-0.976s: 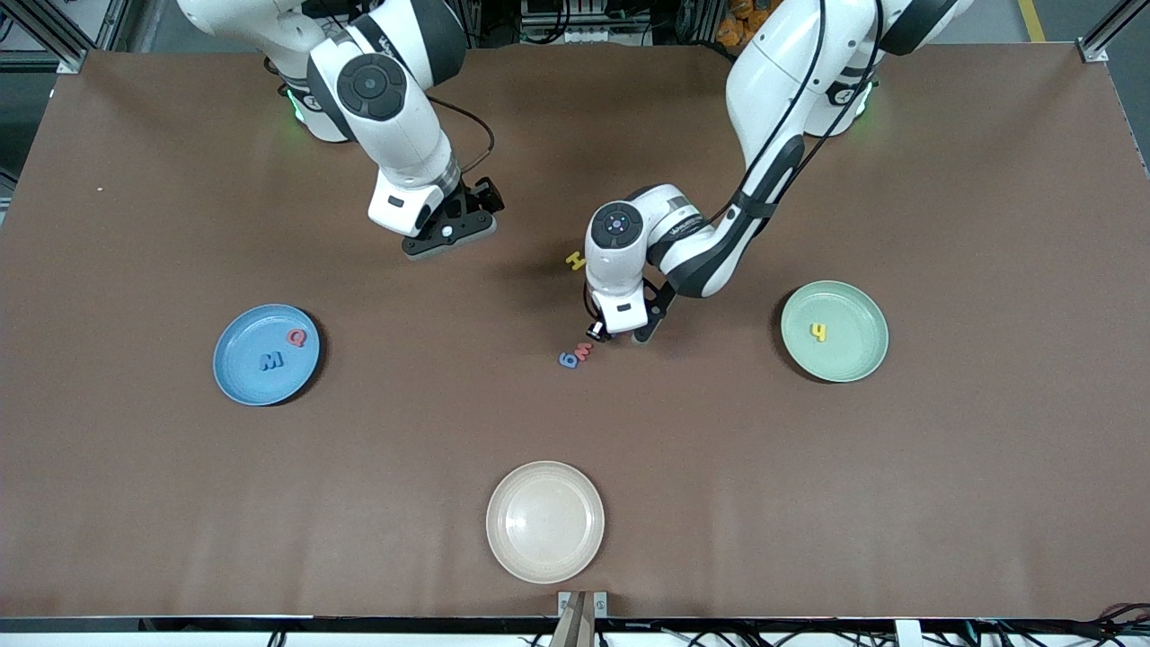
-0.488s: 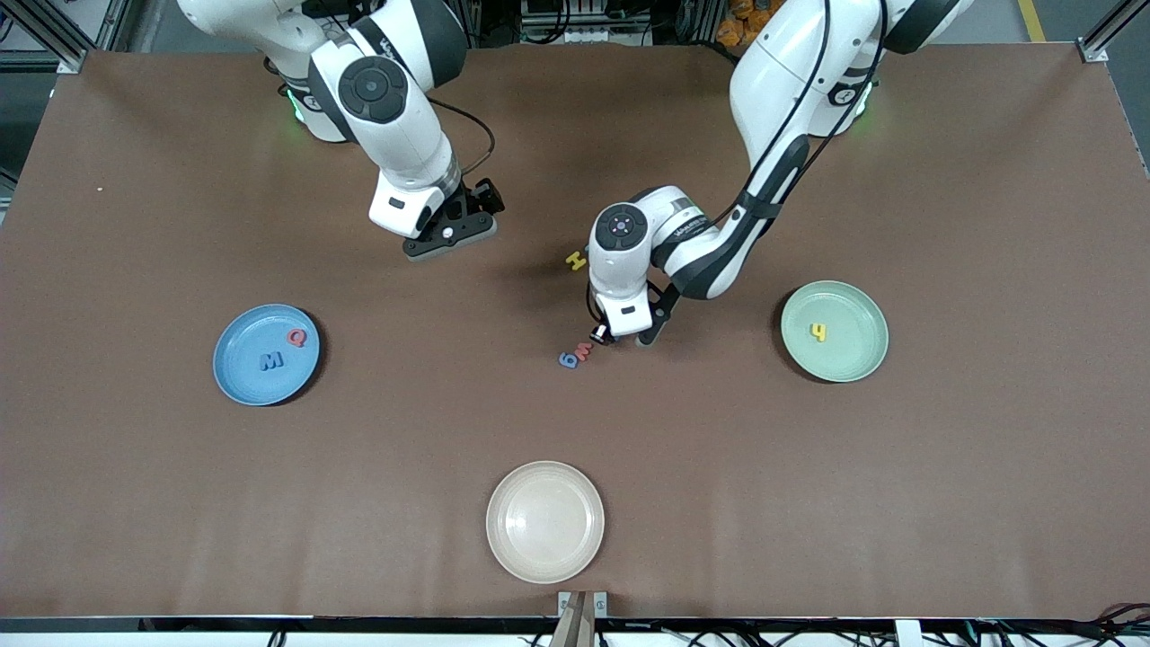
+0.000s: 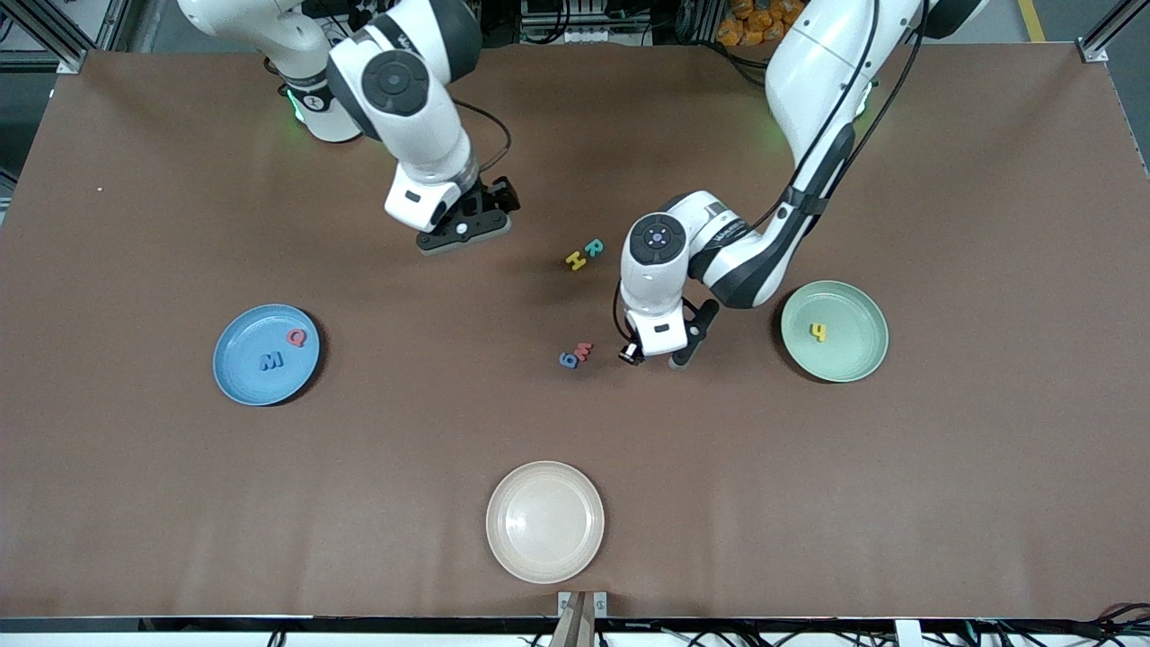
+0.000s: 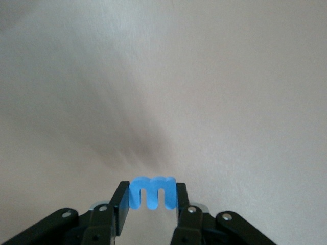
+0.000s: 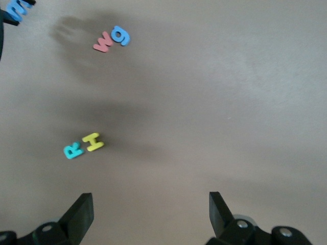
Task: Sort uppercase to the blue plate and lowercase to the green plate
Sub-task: 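Carry the m toward the green plate while the right gripper nears the H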
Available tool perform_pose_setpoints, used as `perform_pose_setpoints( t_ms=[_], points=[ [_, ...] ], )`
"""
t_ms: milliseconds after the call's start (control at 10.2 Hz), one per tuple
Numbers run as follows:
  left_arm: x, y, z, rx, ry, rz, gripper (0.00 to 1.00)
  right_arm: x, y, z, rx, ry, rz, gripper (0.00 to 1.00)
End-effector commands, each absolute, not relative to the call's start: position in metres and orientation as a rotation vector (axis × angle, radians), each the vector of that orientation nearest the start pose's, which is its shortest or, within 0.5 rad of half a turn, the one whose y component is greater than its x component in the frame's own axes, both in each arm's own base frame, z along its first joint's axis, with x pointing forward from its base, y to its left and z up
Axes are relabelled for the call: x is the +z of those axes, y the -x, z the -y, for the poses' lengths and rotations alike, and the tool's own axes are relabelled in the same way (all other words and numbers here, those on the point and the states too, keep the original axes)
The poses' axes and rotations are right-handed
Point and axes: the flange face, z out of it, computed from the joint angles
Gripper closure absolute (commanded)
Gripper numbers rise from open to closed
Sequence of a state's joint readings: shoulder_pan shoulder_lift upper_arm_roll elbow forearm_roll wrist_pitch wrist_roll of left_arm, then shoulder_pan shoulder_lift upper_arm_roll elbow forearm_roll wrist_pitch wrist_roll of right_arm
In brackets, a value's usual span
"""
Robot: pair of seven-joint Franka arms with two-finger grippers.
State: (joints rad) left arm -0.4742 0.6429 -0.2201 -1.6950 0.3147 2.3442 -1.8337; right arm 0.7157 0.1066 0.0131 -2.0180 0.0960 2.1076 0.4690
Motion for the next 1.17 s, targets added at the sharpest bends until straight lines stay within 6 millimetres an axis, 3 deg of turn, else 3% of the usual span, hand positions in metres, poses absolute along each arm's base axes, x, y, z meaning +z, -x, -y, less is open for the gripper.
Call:
perform_pose_setpoints(
  t_ms=[0, 293, 683, 780, 878, 1073],
  points=[
    [0.251, -0.542, 0.396, -0.187, 2.771, 1.369, 1.0, 0.372, -0.428, -0.436, 0.12, 3.106, 0.083, 0.0],
    [0.259, -0.562, 0.349, -0.143, 2.713, 1.278, 1.0, 0.334, -0.427, -0.477, 0.148, 3.119, -0.251, 0.0],
    [0.271, -0.588, 0.29, -0.093, 2.706, 1.165, 1.0, 0.303, -0.421, -0.487, 0.17, 3.1, -0.56, 0.0],
    [0.272, -0.59, 0.279, -0.074, 2.709, 1.117, 1.0, 0.294, -0.411, -0.496, 0.171, 3.091, -0.666, 0.0],
    [0.275, -0.588, 0.27, -0.053, 2.721, 1.063, 1.0, 0.288, -0.396, -0.508, 0.152, 3.066, -0.853, 0.0],
    [0.283, -0.579, 0.252, -0.03, 2.749, 0.951, 1.0, 0.287, -0.394, -0.508, 0.145, 2.964, -1.22, 0.0]
  ],
)
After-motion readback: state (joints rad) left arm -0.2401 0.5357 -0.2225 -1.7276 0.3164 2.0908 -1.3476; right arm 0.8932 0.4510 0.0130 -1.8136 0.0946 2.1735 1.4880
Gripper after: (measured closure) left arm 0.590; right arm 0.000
